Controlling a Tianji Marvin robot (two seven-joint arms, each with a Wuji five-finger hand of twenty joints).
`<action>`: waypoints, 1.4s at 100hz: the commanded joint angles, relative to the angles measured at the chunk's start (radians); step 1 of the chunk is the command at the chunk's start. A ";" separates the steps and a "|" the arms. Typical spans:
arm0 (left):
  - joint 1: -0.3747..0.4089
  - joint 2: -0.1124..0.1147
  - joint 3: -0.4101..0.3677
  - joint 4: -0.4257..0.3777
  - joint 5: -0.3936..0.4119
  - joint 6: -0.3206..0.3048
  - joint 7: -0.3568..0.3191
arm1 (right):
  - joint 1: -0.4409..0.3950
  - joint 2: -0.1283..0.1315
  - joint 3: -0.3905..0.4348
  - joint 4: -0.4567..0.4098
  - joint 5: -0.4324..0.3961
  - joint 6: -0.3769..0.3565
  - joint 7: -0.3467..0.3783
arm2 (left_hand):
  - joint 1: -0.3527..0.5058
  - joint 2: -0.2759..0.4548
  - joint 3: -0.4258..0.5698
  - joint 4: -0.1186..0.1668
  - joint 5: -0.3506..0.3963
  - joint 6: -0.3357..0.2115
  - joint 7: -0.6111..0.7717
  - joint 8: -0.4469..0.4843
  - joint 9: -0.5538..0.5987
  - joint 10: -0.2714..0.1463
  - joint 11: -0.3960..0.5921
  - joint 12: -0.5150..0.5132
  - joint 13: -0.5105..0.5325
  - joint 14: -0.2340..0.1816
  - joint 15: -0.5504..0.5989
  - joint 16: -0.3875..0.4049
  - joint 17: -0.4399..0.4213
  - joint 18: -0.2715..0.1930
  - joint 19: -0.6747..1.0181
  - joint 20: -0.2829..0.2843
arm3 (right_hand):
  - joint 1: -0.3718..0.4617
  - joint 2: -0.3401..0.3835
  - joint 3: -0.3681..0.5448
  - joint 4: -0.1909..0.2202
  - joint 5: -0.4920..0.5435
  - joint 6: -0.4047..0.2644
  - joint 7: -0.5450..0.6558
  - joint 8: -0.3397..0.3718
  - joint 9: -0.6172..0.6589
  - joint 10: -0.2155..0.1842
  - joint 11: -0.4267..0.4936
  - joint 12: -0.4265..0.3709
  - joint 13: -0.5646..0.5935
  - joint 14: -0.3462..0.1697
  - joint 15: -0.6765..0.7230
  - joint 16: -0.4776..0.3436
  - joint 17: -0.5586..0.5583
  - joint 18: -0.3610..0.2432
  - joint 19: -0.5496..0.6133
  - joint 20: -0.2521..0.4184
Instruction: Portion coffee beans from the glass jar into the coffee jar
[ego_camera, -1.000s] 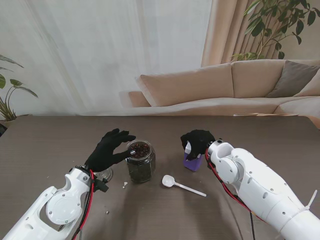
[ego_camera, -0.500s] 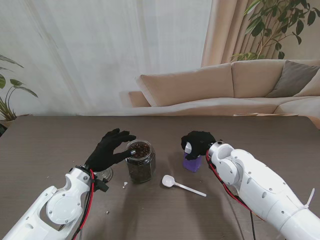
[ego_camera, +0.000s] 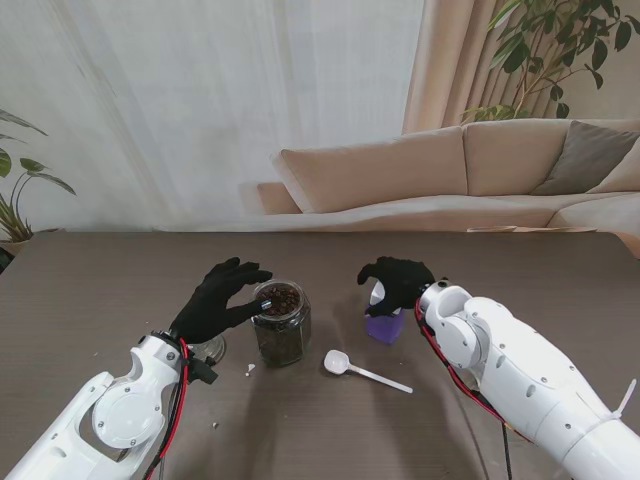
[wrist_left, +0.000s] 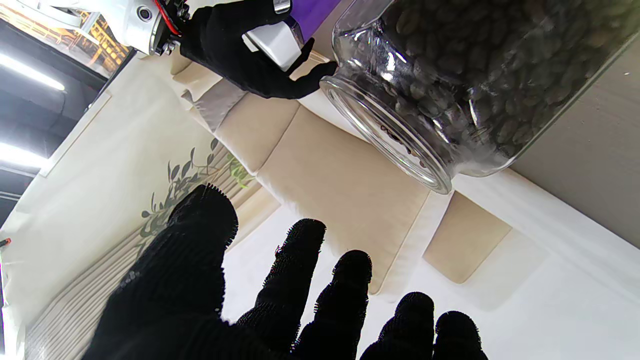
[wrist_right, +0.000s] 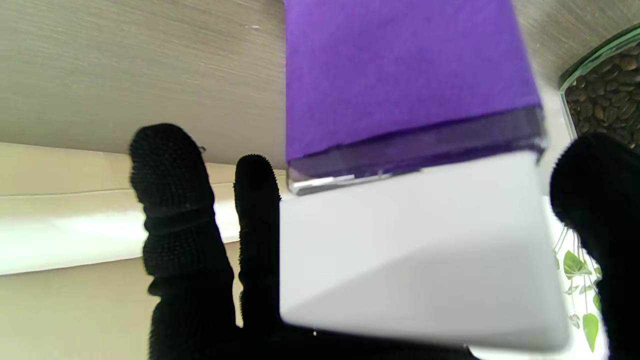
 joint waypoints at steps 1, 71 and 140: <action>0.002 -0.002 0.001 -0.003 -0.003 0.001 -0.019 | -0.006 0.001 0.009 -0.030 0.003 0.010 0.028 | 0.022 0.046 0.017 0.035 0.008 0.001 0.003 0.006 0.011 -0.004 0.003 0.001 0.033 0.014 0.010 0.010 -0.008 -0.001 0.004 0.013 | -0.047 0.051 -0.052 0.032 -0.058 -0.021 -0.019 -0.026 -0.057 -0.015 -0.022 -0.031 -0.054 0.025 -0.055 -0.034 -0.467 0.063 -0.066 -0.035; -0.029 -0.005 0.021 0.017 -0.020 -0.009 -0.018 | -0.281 -0.023 0.305 -0.446 0.146 0.019 0.002 | 0.026 0.038 0.011 0.035 -0.037 -0.019 -0.018 -0.003 0.001 -0.012 0.000 0.000 0.032 0.014 0.009 0.010 -0.004 0.006 0.006 0.017 | 0.143 0.269 -0.415 0.149 0.178 0.018 0.011 0.012 0.186 -0.026 -0.086 -0.074 -0.004 -0.041 -0.099 -0.086 -0.476 -0.036 -0.149 -0.164; 0.009 0.013 -0.030 -0.045 0.029 0.023 -0.077 | -0.550 -0.045 0.409 -0.529 0.263 -0.119 -0.121 | 0.017 0.002 0.033 0.033 -0.062 -0.040 -0.013 -0.007 0.026 -0.016 0.015 0.021 0.115 0.040 0.044 0.061 0.068 0.050 0.067 0.075 | 0.179 0.228 -0.404 0.159 0.215 0.012 -0.040 0.011 0.216 -0.041 -0.145 -0.070 -0.013 -0.040 -0.132 -0.082 -0.503 -0.066 -0.160 -0.199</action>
